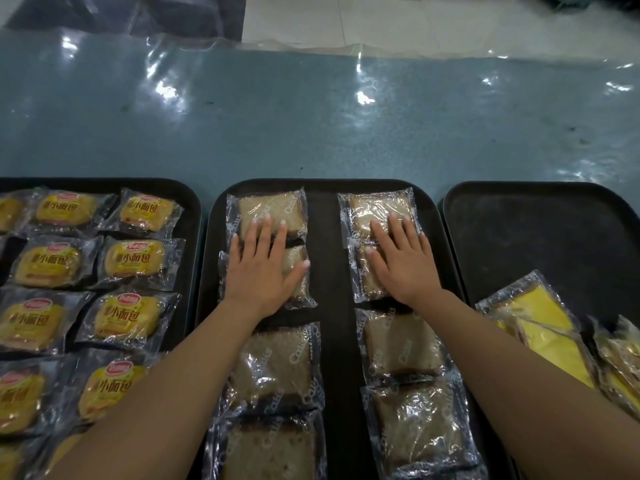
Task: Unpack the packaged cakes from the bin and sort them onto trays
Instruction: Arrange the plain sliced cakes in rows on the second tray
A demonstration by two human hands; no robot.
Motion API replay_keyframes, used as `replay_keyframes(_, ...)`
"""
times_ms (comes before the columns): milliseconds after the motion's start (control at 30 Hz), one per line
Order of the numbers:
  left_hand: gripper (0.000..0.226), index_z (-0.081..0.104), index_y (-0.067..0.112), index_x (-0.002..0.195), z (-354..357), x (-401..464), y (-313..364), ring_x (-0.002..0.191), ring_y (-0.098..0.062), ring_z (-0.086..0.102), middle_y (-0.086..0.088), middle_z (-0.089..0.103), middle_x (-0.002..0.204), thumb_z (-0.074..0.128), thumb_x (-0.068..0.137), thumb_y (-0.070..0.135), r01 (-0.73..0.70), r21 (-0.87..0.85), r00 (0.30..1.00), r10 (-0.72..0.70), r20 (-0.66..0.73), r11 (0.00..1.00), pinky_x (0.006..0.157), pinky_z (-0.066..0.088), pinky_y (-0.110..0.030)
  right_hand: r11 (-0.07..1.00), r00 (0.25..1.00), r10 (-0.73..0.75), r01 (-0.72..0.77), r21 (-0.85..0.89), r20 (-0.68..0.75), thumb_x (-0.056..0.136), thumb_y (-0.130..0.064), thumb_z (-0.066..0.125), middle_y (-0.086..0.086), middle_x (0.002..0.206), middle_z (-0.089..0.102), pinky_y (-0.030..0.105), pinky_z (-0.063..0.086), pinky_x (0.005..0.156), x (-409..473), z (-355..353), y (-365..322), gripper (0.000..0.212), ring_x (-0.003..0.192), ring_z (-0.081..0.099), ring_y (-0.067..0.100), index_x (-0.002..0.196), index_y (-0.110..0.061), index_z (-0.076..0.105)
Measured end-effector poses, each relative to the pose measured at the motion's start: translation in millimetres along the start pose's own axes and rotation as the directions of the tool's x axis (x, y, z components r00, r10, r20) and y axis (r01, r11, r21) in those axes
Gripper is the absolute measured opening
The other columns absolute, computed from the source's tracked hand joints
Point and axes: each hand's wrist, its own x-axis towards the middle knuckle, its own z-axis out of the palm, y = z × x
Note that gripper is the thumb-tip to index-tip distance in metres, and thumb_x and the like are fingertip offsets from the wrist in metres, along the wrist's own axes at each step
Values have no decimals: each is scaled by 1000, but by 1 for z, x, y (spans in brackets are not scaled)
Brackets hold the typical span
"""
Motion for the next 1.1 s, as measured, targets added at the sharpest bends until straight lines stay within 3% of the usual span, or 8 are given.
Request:
replay_keyframes(433, 82, -12, 24, 150, -3, 3, 1, 140, -20, -28, -4, -19, 157, -8, 82, 71, 2, -10, 1000, -2, -17, 1000, 115, -13, -49, 999, 999, 37, -38, 36, 29, 96, -60, 8, 1, 160, -12, 47, -7, 118, -1, -4, -8, 62, 145, -19, 22, 152, -35, -3)
replay_keyframes(667, 71, -15, 26, 148, -16, -39, 13, 140, -17, -29, -3, -25, 155, -8, 89, 64, -100, -51, 994, 97, -47, 994, 115, -16, -46, 991, 996, -93, 93, 98, -6, 84, -69, -9, -3, 158, -16, 43, -11, 117, -46, -5, -3, 72, 143, -24, 18, 149, -39, -8)
replay_keyframes(800, 69, -13, 27, 148, -13, -89, 10, 139, -12, -31, 0, -29, 154, -6, 90, 63, -122, -120, 993, 121, -10, 985, 115, -17, -43, 986, 991, -131, 131, 104, -2, 86, -69, -4, -7, 157, -14, 40, -12, 117, -96, -1, 1, 65, 143, -24, 16, 145, -43, -9)
replay_keyframes(933, 71, 1, 25, 152, 3, -138, 1, 144, -14, -17, 2, -11, 159, 4, 94, 66, -156, -61, 988, 155, -10, 986, 115, -9, -44, 985, 988, -151, 148, 86, 22, 88, -70, -4, -5, 157, -18, 38, -16, 116, -145, 13, 6, 67, 141, -29, 12, 148, -41, -7)
replay_keyframes(1100, 70, 17, 19, 152, 27, -166, -1, 147, -21, 5, -4, 13, 159, 18, 97, 61, -216, 72, 976, 214, 33, 974, 111, 8, -51, 991, 990, -134, 134, 22, 36, 94, -68, 3, 1, 160, -8, 43, -6, 115, -166, 41, 13, 66, 144, -22, 18, 151, -37, -6)
